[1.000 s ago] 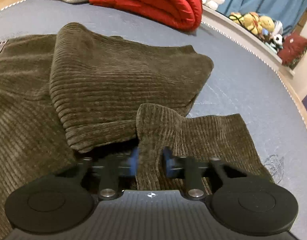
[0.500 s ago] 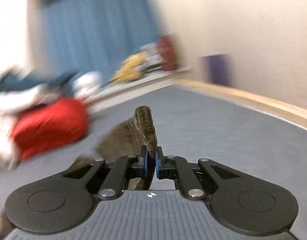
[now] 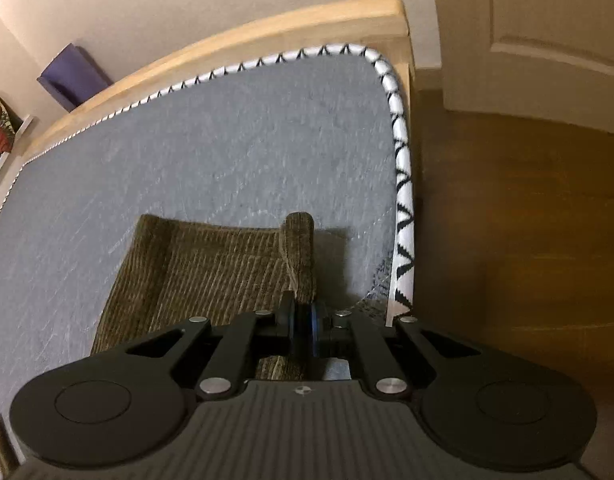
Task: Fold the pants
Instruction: 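Open the right tool to release the leg and withdraw it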
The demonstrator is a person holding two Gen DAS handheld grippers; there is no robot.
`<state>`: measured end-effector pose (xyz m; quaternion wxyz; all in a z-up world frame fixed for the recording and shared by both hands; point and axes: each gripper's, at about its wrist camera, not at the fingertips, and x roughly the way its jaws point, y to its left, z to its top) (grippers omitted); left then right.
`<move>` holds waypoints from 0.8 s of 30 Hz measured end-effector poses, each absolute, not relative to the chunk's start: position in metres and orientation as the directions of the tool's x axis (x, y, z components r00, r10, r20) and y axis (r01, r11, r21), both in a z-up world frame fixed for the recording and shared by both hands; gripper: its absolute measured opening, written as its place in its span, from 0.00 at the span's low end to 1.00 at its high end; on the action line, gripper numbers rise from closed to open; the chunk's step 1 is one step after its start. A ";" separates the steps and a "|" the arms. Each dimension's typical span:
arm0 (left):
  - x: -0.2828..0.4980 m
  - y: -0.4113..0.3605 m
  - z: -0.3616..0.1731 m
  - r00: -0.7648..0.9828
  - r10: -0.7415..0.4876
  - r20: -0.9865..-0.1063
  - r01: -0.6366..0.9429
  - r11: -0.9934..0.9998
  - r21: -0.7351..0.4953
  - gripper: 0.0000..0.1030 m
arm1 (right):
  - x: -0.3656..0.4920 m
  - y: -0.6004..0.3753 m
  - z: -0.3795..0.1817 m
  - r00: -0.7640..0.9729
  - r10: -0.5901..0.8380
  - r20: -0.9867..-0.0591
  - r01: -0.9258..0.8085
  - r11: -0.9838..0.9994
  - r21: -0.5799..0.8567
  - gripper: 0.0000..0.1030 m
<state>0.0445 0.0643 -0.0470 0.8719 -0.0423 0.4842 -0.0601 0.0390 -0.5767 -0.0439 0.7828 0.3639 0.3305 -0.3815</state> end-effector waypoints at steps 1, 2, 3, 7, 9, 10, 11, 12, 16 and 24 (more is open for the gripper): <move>0.045 0.064 -0.047 0.523 -0.146 -0.840 0.064 0.989 -0.131 0.45 | 0.036 -0.574 -0.040 0.488 -0.380 -0.786 0.841 0.445 0.307 0.12; 0.045 0.065 -0.048 0.522 -0.146 -0.841 0.066 0.989 -0.131 0.45 | 0.036 -0.568 -0.033 0.484 -0.420 -0.768 0.846 0.450 0.287 0.13; 0.045 0.065 -0.048 0.520 -0.146 -0.842 0.067 0.989 -0.130 0.46 | 0.035 -0.563 -0.026 0.483 -0.469 -0.740 0.848 0.460 0.262 0.13; 0.045 0.069 -0.050 0.517 -0.144 -0.844 0.062 0.990 -0.130 0.46 | 0.052 -0.539 -0.009 0.555 -0.565 -0.610 0.806 0.546 0.228 0.30; 0.044 0.071 -0.050 0.517 -0.142 -0.844 0.058 0.990 -0.131 0.46 | 0.074 -0.532 -0.014 0.665 -0.452 -0.595 0.700 0.653 0.287 0.43; 0.044 0.072 -0.050 0.517 -0.140 -0.844 0.055 0.990 -0.131 0.46 | 0.088 -0.527 -0.019 0.713 -0.381 -0.588 0.636 0.705 0.314 0.42; 0.044 0.074 -0.050 0.517 -0.139 -0.845 0.053 0.990 -0.131 0.46 | 0.099 -0.524 -0.024 0.739 -0.334 -0.585 0.592 0.736 0.328 0.42; 0.044 0.074 -0.050 0.517 -0.138 -0.845 0.052 0.990 -0.130 0.46 | 0.111 -0.521 -0.030 0.754 -0.295 -0.587 0.559 0.758 0.337 0.42; 0.044 0.074 -0.050 0.516 -0.128 -0.847 0.052 0.992 -0.118 0.46 | 0.157 -0.513 -0.055 0.769 -0.179 -0.613 0.464 0.817 0.342 0.42; 0.046 0.075 -0.044 0.529 -0.120 -0.840 0.057 0.993 -0.106 0.50 | 0.211 -0.514 -0.091 0.674 -0.256 -0.693 0.507 0.842 0.184 0.49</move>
